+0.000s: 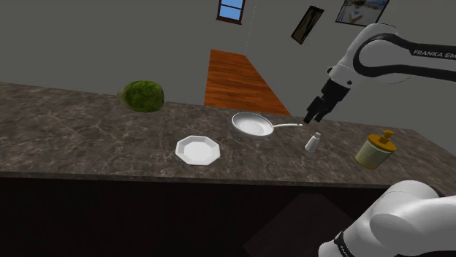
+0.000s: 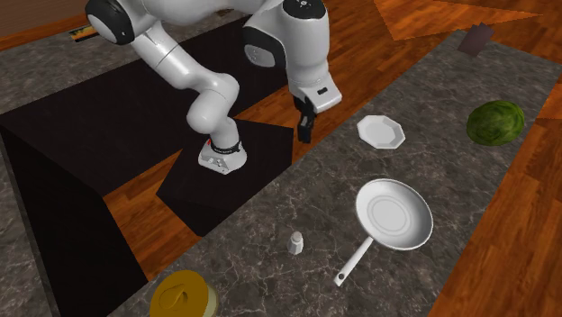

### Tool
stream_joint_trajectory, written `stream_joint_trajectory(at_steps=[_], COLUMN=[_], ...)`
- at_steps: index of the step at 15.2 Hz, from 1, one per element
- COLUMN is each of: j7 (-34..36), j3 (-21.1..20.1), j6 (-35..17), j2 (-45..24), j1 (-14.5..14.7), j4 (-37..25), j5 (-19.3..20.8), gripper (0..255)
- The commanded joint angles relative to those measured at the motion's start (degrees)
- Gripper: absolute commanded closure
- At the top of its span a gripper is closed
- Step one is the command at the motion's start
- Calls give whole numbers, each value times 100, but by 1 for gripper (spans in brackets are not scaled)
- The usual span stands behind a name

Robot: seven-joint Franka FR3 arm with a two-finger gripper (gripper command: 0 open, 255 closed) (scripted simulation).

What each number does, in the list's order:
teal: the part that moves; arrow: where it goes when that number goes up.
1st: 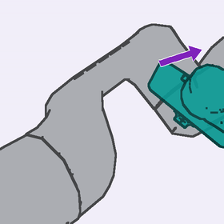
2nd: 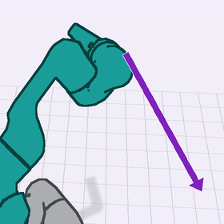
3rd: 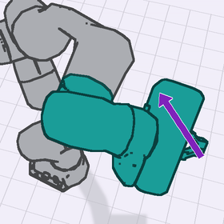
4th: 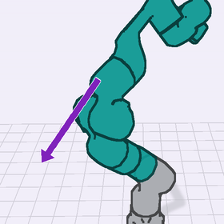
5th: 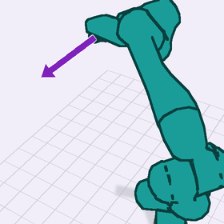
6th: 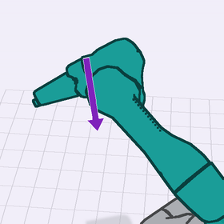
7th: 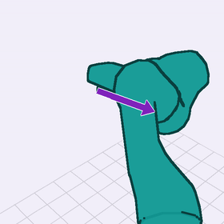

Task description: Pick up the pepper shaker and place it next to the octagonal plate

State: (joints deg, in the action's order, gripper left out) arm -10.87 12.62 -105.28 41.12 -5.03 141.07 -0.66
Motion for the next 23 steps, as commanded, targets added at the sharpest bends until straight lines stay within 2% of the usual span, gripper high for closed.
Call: stream_joint_trajectory(at_steps=[1,7,13,17,21,23], j7=[-224,-833,-1494,-2006,-2615,-2715], j3=[224,866,1536,1993,2426,2473], j6=[-191,-796,-1388,-1744,-2038,-2141], j2=[-182,-879,-1772,-2472,-3269,-3410], j1=[-99,-312,-419,-430,-435,-435], j4=[22,-46,-332,-641,-1046,-1057], j5=[135,409,460,301,-77,-171], gripper=[0,0,0,0,0,0])
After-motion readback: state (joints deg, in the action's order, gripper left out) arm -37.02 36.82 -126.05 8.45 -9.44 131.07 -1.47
